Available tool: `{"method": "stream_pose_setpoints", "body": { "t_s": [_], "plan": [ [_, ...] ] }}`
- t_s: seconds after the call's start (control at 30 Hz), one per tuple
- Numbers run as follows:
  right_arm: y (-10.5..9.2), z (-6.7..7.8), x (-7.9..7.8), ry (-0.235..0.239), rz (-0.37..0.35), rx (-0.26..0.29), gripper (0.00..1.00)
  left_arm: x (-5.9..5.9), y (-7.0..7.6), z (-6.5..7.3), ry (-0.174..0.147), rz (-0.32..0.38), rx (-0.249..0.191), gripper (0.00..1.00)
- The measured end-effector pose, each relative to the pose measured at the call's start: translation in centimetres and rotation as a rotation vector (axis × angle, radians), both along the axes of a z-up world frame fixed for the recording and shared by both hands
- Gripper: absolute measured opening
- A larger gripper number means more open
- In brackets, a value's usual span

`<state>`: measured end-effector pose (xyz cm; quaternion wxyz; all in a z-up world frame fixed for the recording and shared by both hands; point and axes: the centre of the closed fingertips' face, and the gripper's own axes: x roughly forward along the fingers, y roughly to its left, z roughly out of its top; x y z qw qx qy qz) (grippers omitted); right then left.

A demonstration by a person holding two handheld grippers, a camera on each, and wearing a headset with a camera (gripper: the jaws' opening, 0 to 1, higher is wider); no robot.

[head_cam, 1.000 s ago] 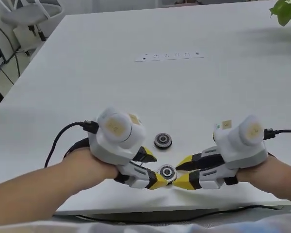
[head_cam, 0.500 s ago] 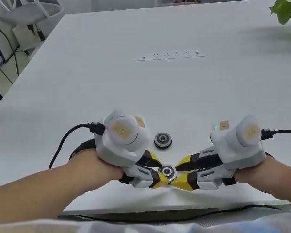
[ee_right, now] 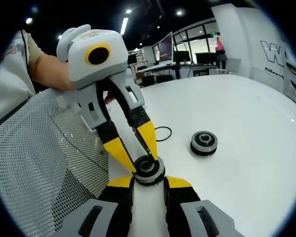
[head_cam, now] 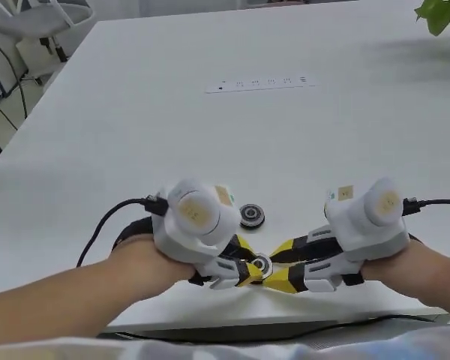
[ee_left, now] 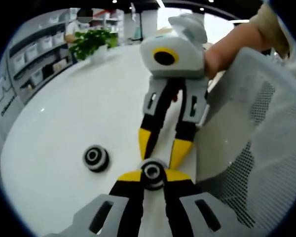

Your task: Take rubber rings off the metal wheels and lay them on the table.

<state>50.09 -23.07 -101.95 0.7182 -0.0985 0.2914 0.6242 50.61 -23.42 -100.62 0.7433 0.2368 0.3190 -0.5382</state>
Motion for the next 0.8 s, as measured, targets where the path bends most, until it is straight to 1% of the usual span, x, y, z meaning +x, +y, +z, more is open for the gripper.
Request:
{"method": "stream_pose_setpoints", "body": {
  "t_s": [0.07, 0.1, 0.17, 0.4, 0.5, 0.63, 0.7, 0.8],
  "plan": [
    [0.01, 0.05, -0.03, 0.003, -0.003, 0.006, 0.22, 0.22, 0.20, -0.11, -0.009, 0.011, 0.006, 0.14],
    [0.02, 0.06, -0.04, 0.003, -0.003, 0.007, 0.23, 0.15, 0.06, -0.05, -0.008, 0.000, -0.002, 0.14],
    [0.08, 0.07, -0.05, 0.001, -0.002, 0.007, 0.24, 0.27, 0.08, -0.12, -0.011, 0.004, 0.000, 0.14],
    [0.57, 0.24, 0.08, -0.023, 0.005, 0.008, 0.25, 0.35, -0.13, -0.10, -0.025, 0.016, -0.012, 0.14],
    [0.58, 0.20, 0.07, -0.038, 0.012, 0.002, 0.25, 0.38, -0.12, -0.12, -0.028, 0.016, -0.016, 0.14],
    [0.35, 0.11, -0.07, -0.075, 0.026, -0.016, 0.24, 0.38, -0.12, -0.08, -0.031, 0.018, -0.020, 0.13],
    [0.19, 0.02, -0.09, -0.101, 0.039, -0.030, 0.24, 0.38, -0.13, -0.08, -0.034, 0.019, -0.021, 0.13],
    [0.06, 0.00, -0.05, -0.108, 0.039, -0.036, 0.23, 0.41, -0.13, -0.07, -0.037, 0.021, -0.025, 0.13]
  ]
}}
